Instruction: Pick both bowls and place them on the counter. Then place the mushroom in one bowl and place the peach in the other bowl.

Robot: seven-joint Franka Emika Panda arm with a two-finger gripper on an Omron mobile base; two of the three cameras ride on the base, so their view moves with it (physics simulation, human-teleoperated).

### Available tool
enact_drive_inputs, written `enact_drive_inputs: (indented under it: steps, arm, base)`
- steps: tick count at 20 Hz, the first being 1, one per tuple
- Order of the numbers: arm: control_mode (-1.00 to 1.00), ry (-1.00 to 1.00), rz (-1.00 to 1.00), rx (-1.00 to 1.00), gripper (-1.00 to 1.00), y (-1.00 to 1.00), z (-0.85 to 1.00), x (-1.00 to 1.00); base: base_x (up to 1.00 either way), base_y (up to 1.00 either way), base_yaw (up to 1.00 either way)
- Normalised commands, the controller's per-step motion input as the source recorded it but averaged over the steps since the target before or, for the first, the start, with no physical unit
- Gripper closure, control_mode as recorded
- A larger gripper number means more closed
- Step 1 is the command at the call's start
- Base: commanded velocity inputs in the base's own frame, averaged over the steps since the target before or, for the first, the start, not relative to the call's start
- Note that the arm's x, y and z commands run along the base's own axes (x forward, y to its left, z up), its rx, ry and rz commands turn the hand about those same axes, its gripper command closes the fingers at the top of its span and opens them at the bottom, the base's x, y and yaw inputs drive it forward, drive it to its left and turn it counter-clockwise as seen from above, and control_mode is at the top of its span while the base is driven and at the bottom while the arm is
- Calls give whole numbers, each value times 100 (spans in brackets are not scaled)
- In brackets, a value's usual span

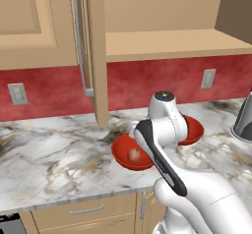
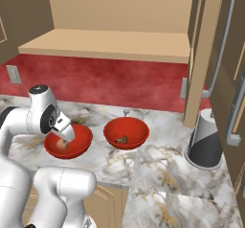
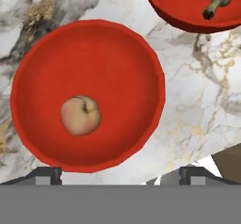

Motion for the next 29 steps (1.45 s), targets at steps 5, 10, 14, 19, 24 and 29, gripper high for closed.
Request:
enact_drive_inputs:
  steps: [5, 10, 14, 19, 24, 29]
  arm:
    - [-100, -5, -2, -1, -100, -2, 39, -23]
    - [-100, -2, 0, -2, -100, -4, 43, -20]
    - [-100, -3, 0, -3, -100, -7, 48, -22]
    - [-100, -2, 0, -4, -100, -13, 32, -34]
    - [-100, -10, 1, -4, -100, -15, 31, -63]
    - [-100, -11, 0, -6, -100, -4, 33, -62]
  base:
    - [0, 0, 0]
    - [0, 0, 0]
    - [0, 0, 0]
    - [0, 0, 0]
    - [0, 0, 0]
    - [0, 0, 0]
